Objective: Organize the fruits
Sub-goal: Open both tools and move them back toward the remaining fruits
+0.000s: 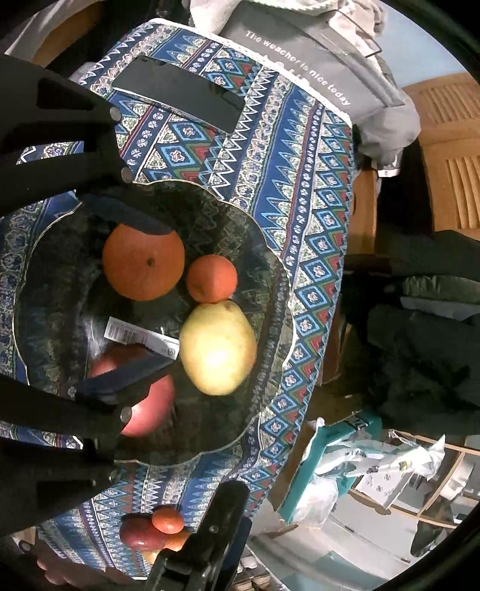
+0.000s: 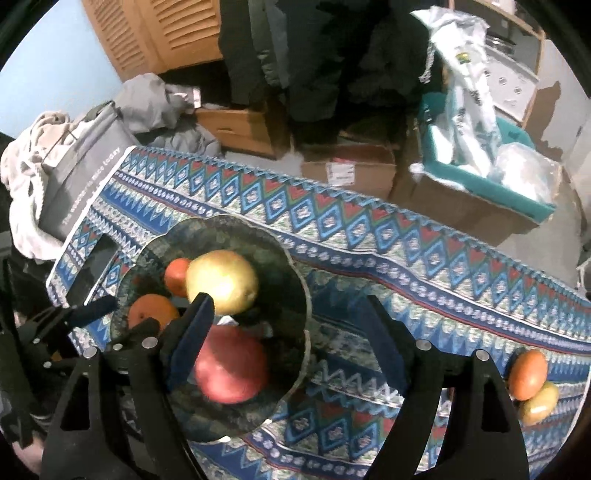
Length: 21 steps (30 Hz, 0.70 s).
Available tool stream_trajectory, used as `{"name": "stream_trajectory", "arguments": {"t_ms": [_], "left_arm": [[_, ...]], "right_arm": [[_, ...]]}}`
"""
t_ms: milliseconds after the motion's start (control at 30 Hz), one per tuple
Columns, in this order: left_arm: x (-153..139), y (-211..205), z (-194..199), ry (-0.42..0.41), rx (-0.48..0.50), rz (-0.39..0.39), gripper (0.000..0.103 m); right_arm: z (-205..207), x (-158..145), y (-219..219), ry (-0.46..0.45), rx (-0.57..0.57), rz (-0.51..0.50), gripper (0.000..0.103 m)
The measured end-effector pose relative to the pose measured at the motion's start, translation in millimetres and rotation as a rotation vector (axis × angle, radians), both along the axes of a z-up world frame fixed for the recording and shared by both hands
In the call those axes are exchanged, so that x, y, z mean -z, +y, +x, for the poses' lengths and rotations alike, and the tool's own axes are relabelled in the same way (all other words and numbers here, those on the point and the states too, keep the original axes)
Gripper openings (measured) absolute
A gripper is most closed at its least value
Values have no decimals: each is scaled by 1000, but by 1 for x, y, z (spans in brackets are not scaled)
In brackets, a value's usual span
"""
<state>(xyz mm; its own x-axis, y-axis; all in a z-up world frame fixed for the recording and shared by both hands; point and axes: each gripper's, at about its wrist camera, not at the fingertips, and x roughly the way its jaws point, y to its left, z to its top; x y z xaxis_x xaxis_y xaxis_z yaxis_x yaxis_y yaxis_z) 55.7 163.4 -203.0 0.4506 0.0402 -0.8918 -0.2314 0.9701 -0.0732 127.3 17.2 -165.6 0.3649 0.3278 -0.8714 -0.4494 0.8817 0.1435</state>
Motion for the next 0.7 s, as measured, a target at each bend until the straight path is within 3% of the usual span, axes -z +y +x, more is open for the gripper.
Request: {"name": "stream_trajectory", "arguments": {"t_ms": [200, 700], "left_arm": [[-16, -17, -3, -27, 32, 15, 77], [-53, -92, -9, -88, 169, 39, 80]], "right_arm": [[-11, -17, -20, -75, 32, -67, 82], [-49, -61, -94, -224, 134, -145, 87]]}}
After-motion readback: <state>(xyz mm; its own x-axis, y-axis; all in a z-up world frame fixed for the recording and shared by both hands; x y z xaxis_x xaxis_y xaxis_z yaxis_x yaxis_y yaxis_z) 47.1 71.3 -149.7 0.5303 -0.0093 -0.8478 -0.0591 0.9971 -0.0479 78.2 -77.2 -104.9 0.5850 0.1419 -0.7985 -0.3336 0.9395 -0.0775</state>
